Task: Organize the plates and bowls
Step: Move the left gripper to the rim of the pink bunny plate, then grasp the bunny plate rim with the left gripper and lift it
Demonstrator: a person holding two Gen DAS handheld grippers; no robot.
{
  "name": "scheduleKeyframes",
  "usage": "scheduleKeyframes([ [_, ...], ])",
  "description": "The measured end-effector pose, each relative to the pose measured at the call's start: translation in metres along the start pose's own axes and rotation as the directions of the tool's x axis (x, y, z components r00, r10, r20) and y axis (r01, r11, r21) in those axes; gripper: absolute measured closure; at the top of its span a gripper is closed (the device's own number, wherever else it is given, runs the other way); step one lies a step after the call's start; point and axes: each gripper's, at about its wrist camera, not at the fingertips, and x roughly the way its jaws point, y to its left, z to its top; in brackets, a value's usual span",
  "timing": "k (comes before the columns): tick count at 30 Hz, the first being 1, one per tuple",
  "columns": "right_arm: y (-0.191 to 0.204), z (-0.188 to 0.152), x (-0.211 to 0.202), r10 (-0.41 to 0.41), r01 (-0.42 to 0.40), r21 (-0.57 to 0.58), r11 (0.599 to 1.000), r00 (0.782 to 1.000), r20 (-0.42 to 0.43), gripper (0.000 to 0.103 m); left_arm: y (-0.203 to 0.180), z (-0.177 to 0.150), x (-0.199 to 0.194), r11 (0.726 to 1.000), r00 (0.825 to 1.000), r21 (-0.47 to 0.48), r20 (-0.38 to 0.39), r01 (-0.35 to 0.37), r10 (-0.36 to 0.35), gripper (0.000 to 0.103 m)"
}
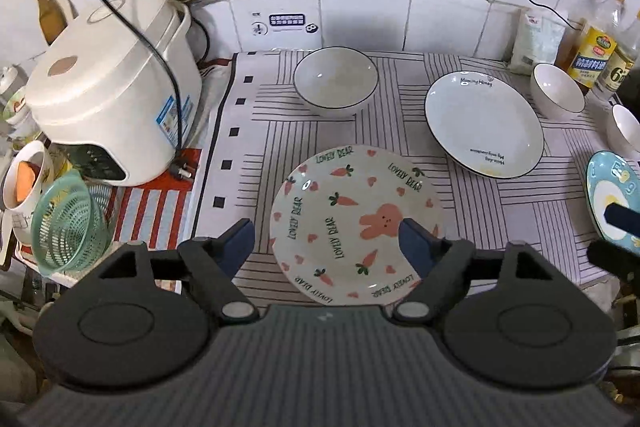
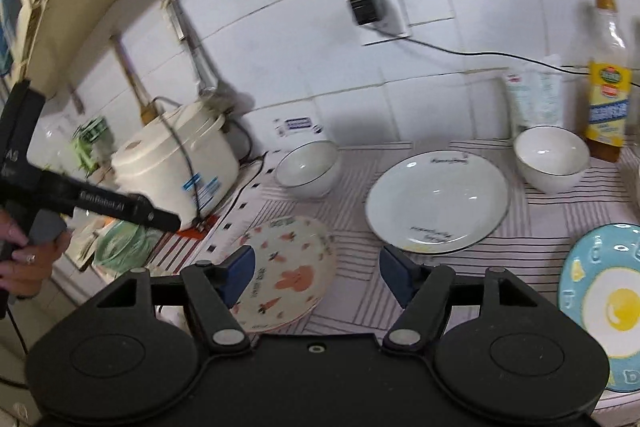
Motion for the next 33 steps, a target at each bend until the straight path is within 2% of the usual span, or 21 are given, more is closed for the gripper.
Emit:
scheduleKeyframes([
  [5,0.014,-0.006,0.010,0.031,-0.031,-0.039,0.999,1.000,0.002,0.029,0.006,-0.007,0.001,0.999,1.000,0.031,0.006,-0.010,0.010,0.013],
  [14,0.022,-0.019,0.048,0.067,-0.066,-0.093,0.993,0.998,0.003,0.029,0.017,-0.022,0.035,0.999,1.000,0.043,-0.018,-0.018,0.019,0.013],
  [19,0.020,-0.026,0.081,0.035,-0.038,-0.086,0.996,0.999,-0.032,0.029,0.026,-0.023,0.065,0.998,0.999,0.056,-0.036,0.009,-0.007,0.013],
  [24,0.016,-0.035,0.115,-0.016,0.008,-0.107,0.994,0.997,-0.078,0.029,0.045,-0.025,0.098,0.998,0.995,0.001,-0.069,0.067,-0.067,0.017],
  [28,0.004,-0.045,0.135,-0.030,0.028,-0.025,0.999,0.995,-0.094,0.029,0.058,-0.027,0.126,0.997,0.994,-0.011,-0.078,0.080,-0.080,0.018],
  [31,0.001,-0.050,0.146,-0.039,0.041,0.018,0.999,0.993,-0.111,0.030,0.067,-0.028,0.148,0.998,0.993,0.004,-0.104,0.060,-0.059,0.020],
  [33,0.004,-0.054,0.152,-0.053,0.055,0.010,0.998,0.990,-0.127,0.035,0.074,-0.027,0.161,0.998,0.989,-0.004,-0.132,0.070,-0.070,0.026],
])
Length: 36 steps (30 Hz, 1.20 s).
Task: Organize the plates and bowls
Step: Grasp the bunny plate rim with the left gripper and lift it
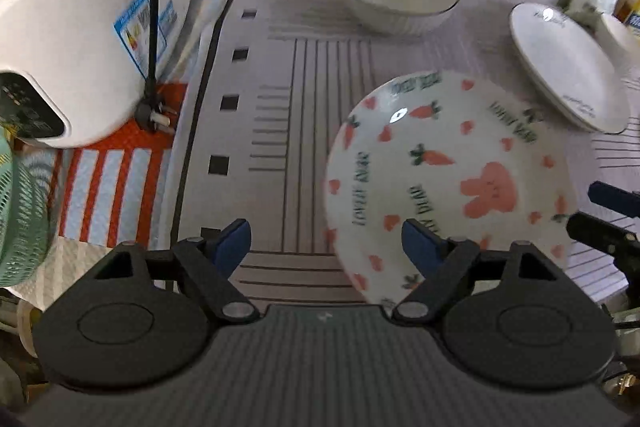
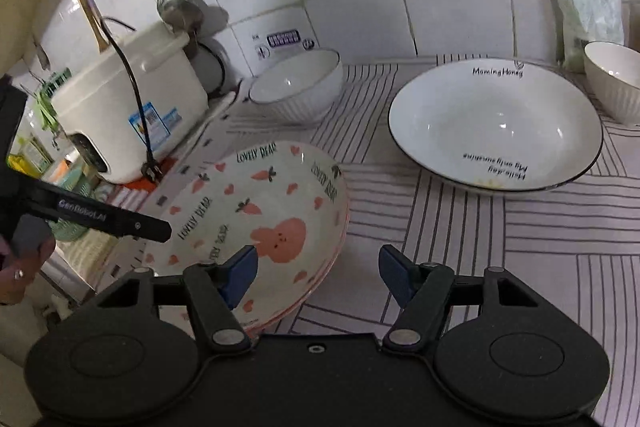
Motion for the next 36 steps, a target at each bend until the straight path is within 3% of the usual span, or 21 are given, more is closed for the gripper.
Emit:
scheduleKeyframes([
  [2,0.003,-0.002,0.006,-0.004,0.004,0.011,1.000,1.000,-0.021,0.042,0.006,0.002,0.010,1.000,0.999,-0.007,-0.033,0.029,-0.029,0.032],
  [6,0.008,-0.008,0.011,-0.005,0.007,0.042,0.999,0.999,-0.050,0.068,0.007,0.004,0.022,0.997,0.995,0.005,-0.077,0.071,-0.070,0.049],
  [7,0.010,-0.009,0.012,-0.002,0.005,0.051,0.999,0.999,-0.052,0.070,0.006,0.004,0.024,0.997,0.994,0.012,-0.081,0.076,-0.075,0.051],
  [9,0.014,-0.012,0.015,-0.028,0.031,0.062,0.998,0.998,-0.052,0.076,0.004,0.004,0.024,0.994,0.991,0.017,-0.079,0.110,-0.109,0.068],
  [11,0.013,-0.014,0.016,-0.036,0.040,0.079,0.996,0.998,-0.053,0.080,0.003,0.005,0.023,0.990,0.987,0.013,-0.079,0.139,-0.137,0.077],
  [19,-0.001,-0.014,0.024,0.034,-0.018,0.201,0.979,0.997,-0.073,0.082,0.011,0.006,0.030,0.980,0.980,-0.069,-0.063,0.186,-0.191,0.075],
  [23,0.002,-0.011,0.030,0.030,-0.009,0.226,0.974,0.995,-0.092,0.082,0.011,0.008,0.031,0.978,0.978,-0.088,-0.073,0.189,-0.195,0.076],
  [30,0.008,0.005,0.023,0.022,0.003,0.173,0.985,0.990,-0.142,0.081,0.017,0.013,0.021,0.972,0.971,-0.080,-0.074,0.221,-0.227,0.080],
  [36,0.009,0.019,0.004,0.011,0.011,0.167,0.986,0.992,-0.129,0.081,0.012,0.017,0.000,0.969,0.969,-0.054,-0.055,0.239,-0.242,0.080],
])
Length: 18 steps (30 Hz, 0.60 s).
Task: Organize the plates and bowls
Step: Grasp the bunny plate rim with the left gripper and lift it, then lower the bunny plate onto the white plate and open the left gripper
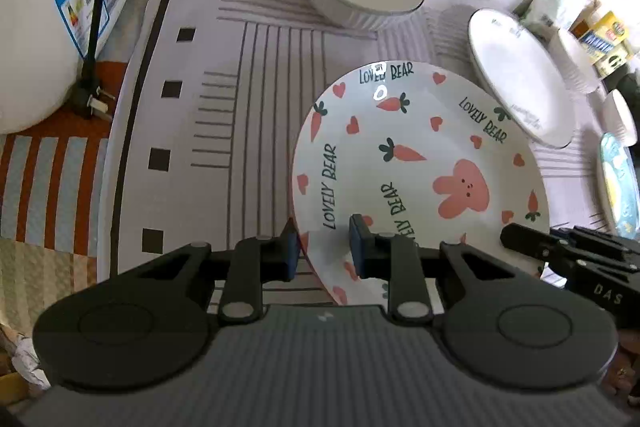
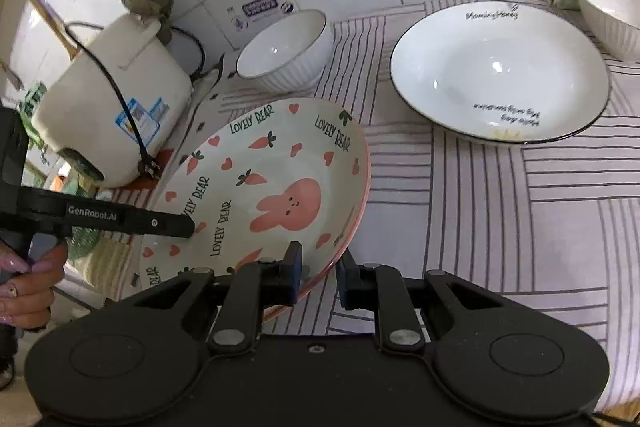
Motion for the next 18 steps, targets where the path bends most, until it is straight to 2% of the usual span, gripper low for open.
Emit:
scheduleKeyframes([
  [5,0.006,0.011,-0.029,-0.011,0.012,-0.027,1.000,0.999,0.031,0.081,-0.016,0.014,-0.022,0.999,1.000,0.029,0.015,0.025,-0.026,0.080],
  [10,-0.002,0.022,-0.054,-0.008,0.008,0.004,1.000,0.998,0.059,0.080,-0.044,0.036,-0.036,0.996,0.999,0.084,0.036,0.024,-0.028,0.079],
  [18,-0.037,0.048,-0.073,-0.031,0.025,0.050,0.998,0.993,0.116,0.080,-0.097,0.074,-0.027,0.985,0.996,0.172,0.073,0.028,-0.041,0.079],
])
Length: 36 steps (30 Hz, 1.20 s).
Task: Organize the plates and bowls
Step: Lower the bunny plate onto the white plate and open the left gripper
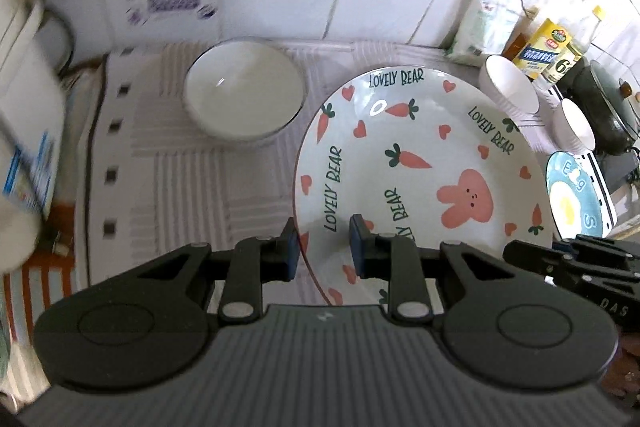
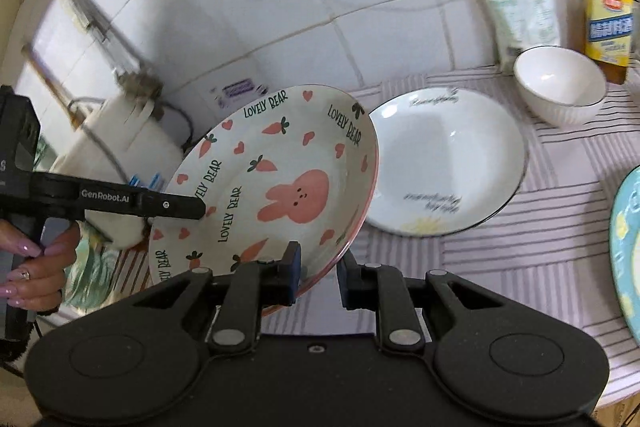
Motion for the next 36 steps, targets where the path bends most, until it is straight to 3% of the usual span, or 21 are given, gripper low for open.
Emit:
scheduleKeyframes([
  [8,-0.041,0.026,0.004,-0.034,0.035,0.041,0.999,0.999,-0.012,0.079,-0.035,0.041,0.043,0.999,1.000,0.037,-0.021,0.017,-0.017,0.079],
  [19,-0.093,0.036,0.030,-0.063,0.072,0.124,0.990,0.995,-0.077,0.079,-0.057,0.062,0.105,0.999,0.993,0.031,-0.118,0.019,-0.015,0.079],
  [30,-0.109,0.055,0.056,-0.142,0.159,0.121,0.980,0.980,-0.139,0.079,-0.060,0.079,0.143,0.999,0.969,-0.036,-0.246,-0.014,0.005,0.078],
  [36,-0.107,0.061,0.060,-0.198,0.213,0.077,0.974,0.966,-0.163,0.078,-0.064,0.082,0.153,0.998,0.960,-0.051,-0.277,-0.039,0.024,0.078],
])
